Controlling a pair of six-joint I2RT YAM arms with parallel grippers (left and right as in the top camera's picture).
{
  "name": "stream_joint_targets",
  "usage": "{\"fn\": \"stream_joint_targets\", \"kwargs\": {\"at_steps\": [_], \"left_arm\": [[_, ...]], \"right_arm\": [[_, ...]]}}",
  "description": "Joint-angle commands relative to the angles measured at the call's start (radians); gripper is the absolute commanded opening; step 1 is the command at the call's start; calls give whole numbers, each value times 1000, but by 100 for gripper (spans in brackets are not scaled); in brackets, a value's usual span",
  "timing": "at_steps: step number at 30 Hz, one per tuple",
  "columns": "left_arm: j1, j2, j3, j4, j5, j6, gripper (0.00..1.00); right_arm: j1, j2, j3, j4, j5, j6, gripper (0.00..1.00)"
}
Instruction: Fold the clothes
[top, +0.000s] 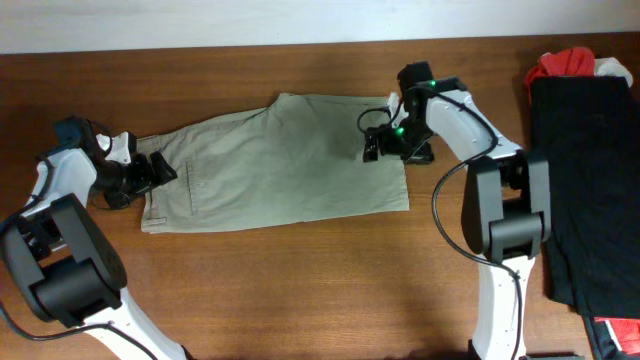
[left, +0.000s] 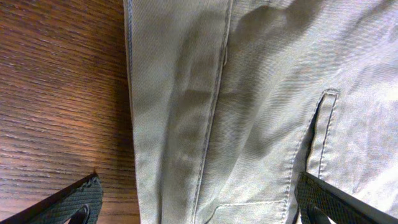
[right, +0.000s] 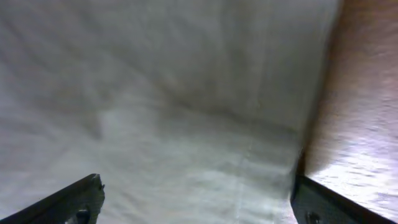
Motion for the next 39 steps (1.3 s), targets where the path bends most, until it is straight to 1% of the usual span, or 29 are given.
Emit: {"fn": "stream_joint_targets", "kwargs": {"at_steps": [1,4,7,8,10,11,12,13,15,16,18,19,20,22,25,28,29,30,31,32,33,34,36,39], "left_arm": [[10,58,-37,-6,-56,16,99],[10,58,-37,-6,-56,16,99],[10,58,-39,-6,-55,16,99],[10,58,-39,-6,-55,16,99],[10,58,-39,-7,-55,16,99],[10,58,-39,-17,-51,16,99],[10,58,-39,-19,-30,16,99],[10,58,-39,-16,3,16,99],[10,58,-39,2,84,18,99],[10,58,-39,2,106,43,99],[8,58,-39,-13,107,66,89],[8,58,-40,-14,110,66,89],[8,58,-41,-14,111,66,84],[1,61,-41,-28,134,69,83],[-20,77,-42,-29,144,78,83],[-26,104,-42,-30,144,80,83],[-26,121,-42,-32,144,81,80],[-26,131,-42,-35,144,85,61],[-26,134,-42,-37,140,87,45],[-26,134,-42,-37,136,88,32],[-26,133,-42,-35,136,88,9],[-20,132,-42,-36,135,87,1],[-9,132,-23,-59,111,86,0],[25,132,99,-180,55,52,1]], "right_arm": [[-3,15,-23,-3,150,-8,99],[-2,15,-24,-3,154,-8,99],[6,15,-42,3,64,-8,100],[8,15,-48,8,41,-7,94],[16,15,-82,43,-6,-7,87],[22,15,-101,58,-7,-7,87],[22,15,-117,67,-6,-7,96],[22,15,-122,67,-6,-8,99],[15,14,-122,65,-1,-8,99],[6,14,-121,64,0,-7,99],[-27,14,-105,33,-1,-4,99],[-40,14,-95,14,-1,-4,99],[-73,14,-65,-35,-1,-4,99],[-138,14,-24,-106,-8,-4,99],[-197,14,-23,-124,-11,-4,99],[-225,14,-23,-148,-11,-4,99],[-225,14,-23,-150,-11,-4,99],[-224,14,-23,-153,-11,-4,99],[-223,14,-23,-153,-11,-4,99],[-223,14,-23,-153,-11,-4,99],[-223,14,-23,-153,-10,-4,99],[-223,14,-23,-153,-6,-4,99],[-223,14,-23,-153,-6,-4,99],[-223,14,-23,-153,-6,-4,99]]}}
